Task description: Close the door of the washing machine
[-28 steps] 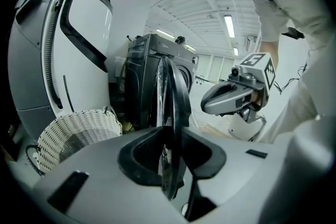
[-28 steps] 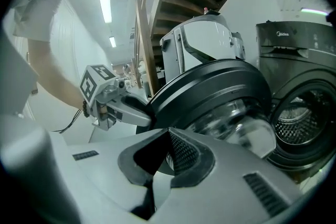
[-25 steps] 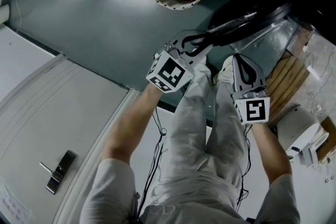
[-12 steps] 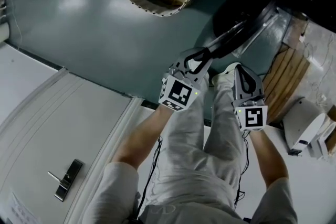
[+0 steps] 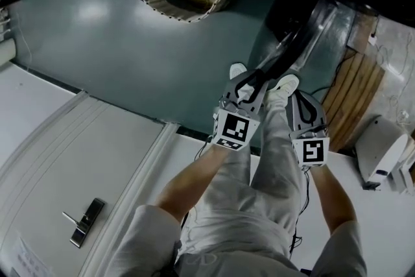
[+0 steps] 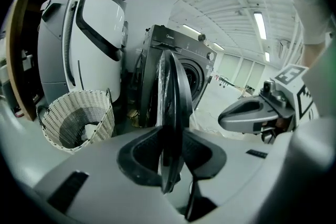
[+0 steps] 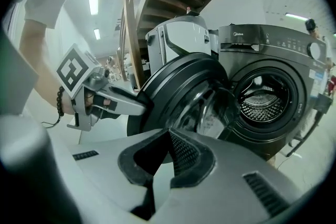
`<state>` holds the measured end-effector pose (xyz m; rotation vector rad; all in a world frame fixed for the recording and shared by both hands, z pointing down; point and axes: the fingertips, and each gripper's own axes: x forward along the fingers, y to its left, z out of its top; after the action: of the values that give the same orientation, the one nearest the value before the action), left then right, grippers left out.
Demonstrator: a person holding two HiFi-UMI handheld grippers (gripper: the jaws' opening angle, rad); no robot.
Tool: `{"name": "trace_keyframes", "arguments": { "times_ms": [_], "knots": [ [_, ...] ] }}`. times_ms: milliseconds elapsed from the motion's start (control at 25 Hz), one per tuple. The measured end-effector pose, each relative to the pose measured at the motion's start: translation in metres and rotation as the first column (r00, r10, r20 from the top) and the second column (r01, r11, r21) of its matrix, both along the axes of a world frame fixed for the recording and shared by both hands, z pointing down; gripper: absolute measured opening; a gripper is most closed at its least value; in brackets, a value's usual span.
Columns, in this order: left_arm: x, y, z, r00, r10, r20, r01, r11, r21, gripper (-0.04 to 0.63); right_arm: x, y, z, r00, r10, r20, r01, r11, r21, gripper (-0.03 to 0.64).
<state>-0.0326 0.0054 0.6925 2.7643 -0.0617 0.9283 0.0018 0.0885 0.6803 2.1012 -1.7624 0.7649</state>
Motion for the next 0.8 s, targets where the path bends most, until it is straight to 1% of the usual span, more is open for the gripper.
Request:
{"name": "trace_keyframes", "arguments": {
  "times_ms": [240,360,600,800],
  "knots": [
    [0.010,0.029,0.001,0.998,-0.044,0.037,0.044,0.999,-0.003,0.095,0.004,0.035,0.008,1.000,-0.001,-0.028,0.000,0.999,-0.035,0.011],
    [0.017,0.041,0.002,0.996,-0.070,0.050,0.070,0.998,-0.005,0.097,0.008,0.049,0.013,0.998,-0.030,-0.057,0.027,0.999,-0.044,0.011],
    [0.029,0.062,0.002,0.991,-0.109,0.076,0.110,0.994,-0.007,0.099,0.012,0.078,0.020,0.999,0.020,-0.044,-0.022,0.999,-0.046,0.011],
    [0.039,0.083,0.003,0.987,-0.114,0.115,0.117,0.993,-0.026,0.107,0.010,0.101,0.026,0.998,0.012,-0.066,-0.017,0.997,-0.070,0.011]
  ]
}}
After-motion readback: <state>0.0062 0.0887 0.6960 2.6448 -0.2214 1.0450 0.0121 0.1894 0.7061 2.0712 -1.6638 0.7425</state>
